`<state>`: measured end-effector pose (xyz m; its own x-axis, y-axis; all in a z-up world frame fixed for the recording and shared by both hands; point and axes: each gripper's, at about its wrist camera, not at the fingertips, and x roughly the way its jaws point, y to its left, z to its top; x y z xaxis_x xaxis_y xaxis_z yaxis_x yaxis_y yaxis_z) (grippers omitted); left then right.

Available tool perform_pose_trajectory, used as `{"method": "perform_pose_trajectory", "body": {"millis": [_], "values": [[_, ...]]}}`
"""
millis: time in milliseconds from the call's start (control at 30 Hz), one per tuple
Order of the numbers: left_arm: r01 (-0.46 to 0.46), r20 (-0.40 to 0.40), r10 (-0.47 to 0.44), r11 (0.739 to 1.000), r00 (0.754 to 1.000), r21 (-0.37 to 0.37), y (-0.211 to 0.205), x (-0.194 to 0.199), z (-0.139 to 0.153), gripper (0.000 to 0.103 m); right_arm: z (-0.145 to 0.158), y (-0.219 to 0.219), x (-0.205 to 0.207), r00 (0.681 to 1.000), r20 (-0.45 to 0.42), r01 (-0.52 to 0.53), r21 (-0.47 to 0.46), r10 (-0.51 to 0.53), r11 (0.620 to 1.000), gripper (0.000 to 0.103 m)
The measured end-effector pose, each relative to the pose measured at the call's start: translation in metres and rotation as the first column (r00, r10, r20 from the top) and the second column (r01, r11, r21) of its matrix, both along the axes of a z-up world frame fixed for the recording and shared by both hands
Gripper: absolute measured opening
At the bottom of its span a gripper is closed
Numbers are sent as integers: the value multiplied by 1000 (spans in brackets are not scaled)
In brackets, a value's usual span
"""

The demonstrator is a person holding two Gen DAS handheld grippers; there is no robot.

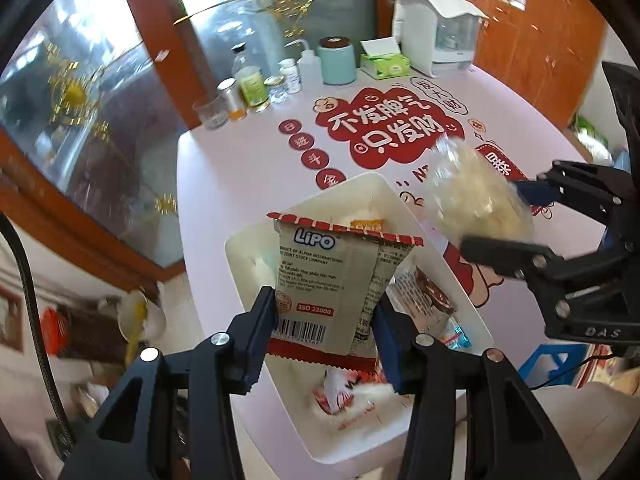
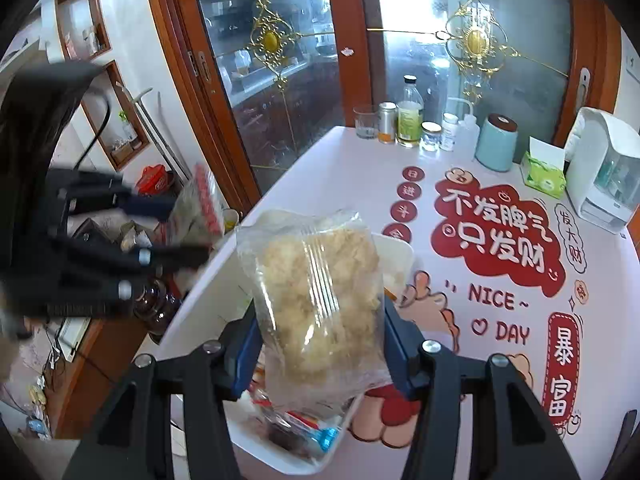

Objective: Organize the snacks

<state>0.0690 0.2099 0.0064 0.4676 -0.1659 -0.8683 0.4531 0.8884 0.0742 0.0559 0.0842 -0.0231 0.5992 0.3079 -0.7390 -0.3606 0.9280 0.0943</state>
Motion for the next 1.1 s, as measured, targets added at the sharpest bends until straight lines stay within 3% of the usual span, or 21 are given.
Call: {"method": "perform_pose_trajectory", "body": {"millis": [267,333,433,500,867,1100], "values": [[-53,-70,48,996,996,-75,20,-8,-15,48,11,26,16,999,20,34,-4,-34,999,55],[-59,-76,53,995,996,-82,23,-8,-17,60,12,30,19,999,25,34,0,-34,999,57],[-67,-57,62,994,996,-82,26,-12,-16,84,16,30,18,997,48,52,12,-52,999,70],[-67,-36,65,995,997,-80,24,-13,-14,85,20,30,14,995,75,64,17,-66,998,75],[-63,22,65,993,998,-99,2,-23,-6,86,25,13,-6,989,73,129,26,-131,991,75],[-127,31,133,982,991,-137,-14,-33,-5,87,18,-9,-17,982,50,181,53,-184,982,75]]}}
